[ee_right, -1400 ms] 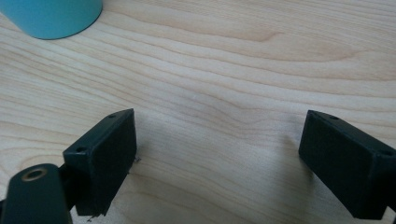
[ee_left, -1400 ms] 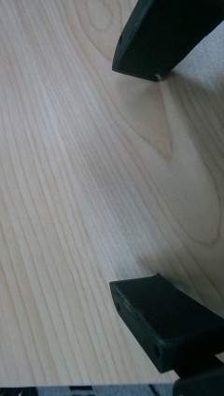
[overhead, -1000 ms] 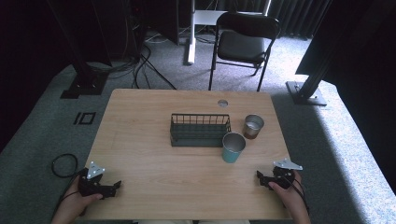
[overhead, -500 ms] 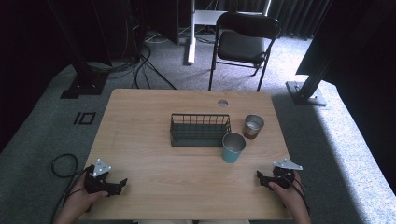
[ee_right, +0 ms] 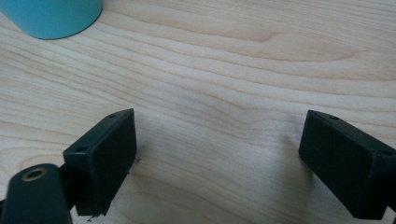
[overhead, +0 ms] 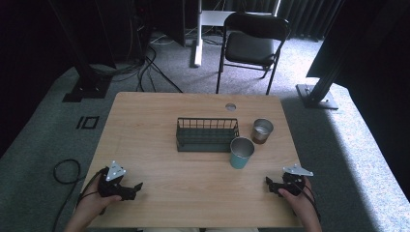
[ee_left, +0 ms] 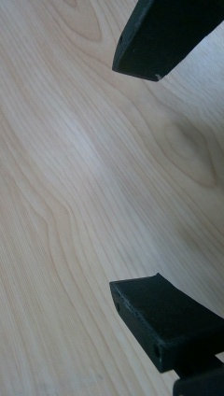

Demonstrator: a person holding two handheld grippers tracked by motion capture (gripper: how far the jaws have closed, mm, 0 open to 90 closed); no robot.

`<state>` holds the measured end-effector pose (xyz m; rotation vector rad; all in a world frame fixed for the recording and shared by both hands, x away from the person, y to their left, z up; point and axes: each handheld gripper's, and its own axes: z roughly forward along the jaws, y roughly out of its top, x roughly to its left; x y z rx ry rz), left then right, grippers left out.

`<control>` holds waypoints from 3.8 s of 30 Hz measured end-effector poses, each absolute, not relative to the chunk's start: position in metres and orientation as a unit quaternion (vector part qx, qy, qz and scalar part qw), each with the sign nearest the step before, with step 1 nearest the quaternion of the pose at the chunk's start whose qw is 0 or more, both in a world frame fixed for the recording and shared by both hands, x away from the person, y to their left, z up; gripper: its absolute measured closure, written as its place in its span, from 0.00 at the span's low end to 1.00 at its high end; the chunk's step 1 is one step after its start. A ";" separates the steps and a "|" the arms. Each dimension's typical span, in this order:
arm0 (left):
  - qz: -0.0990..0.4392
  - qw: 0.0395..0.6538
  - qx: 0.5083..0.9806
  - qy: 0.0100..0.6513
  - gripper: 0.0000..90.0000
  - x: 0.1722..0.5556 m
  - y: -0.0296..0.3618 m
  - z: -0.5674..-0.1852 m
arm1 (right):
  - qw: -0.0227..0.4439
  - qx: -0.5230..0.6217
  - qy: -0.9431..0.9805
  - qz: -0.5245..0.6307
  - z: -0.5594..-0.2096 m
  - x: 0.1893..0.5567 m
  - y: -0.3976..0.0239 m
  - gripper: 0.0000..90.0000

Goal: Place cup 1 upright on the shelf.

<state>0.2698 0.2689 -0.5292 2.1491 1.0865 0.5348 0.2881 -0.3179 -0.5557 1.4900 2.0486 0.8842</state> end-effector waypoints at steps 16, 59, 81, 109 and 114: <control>0.194 0.355 0.840 0.362 0.01 0.277 0.223 -0.521 | 0.227 0.541 0.744 0.321 -0.556 0.288 -0.318 0.12; 0.160 0.404 0.861 0.265 0.01 0.293 0.128 -0.512 | 0.225 0.533 0.748 0.325 -0.555 0.287 -0.317 0.15; 0.146 0.438 0.855 0.236 0.01 0.308 0.080 -0.502 | 0.222 0.526 0.753 0.327 -0.555 0.287 -0.316 0.14; 0.131 0.449 0.853 0.232 0.01 0.333 0.028 -0.509 | 0.222 0.525 0.753 0.327 -0.556 0.287 -0.316 0.15; 0.135 0.458 0.847 0.234 0.01 0.336 0.020 -0.509 | 0.222 0.525 0.753 0.327 -0.555 0.287 -0.316 0.15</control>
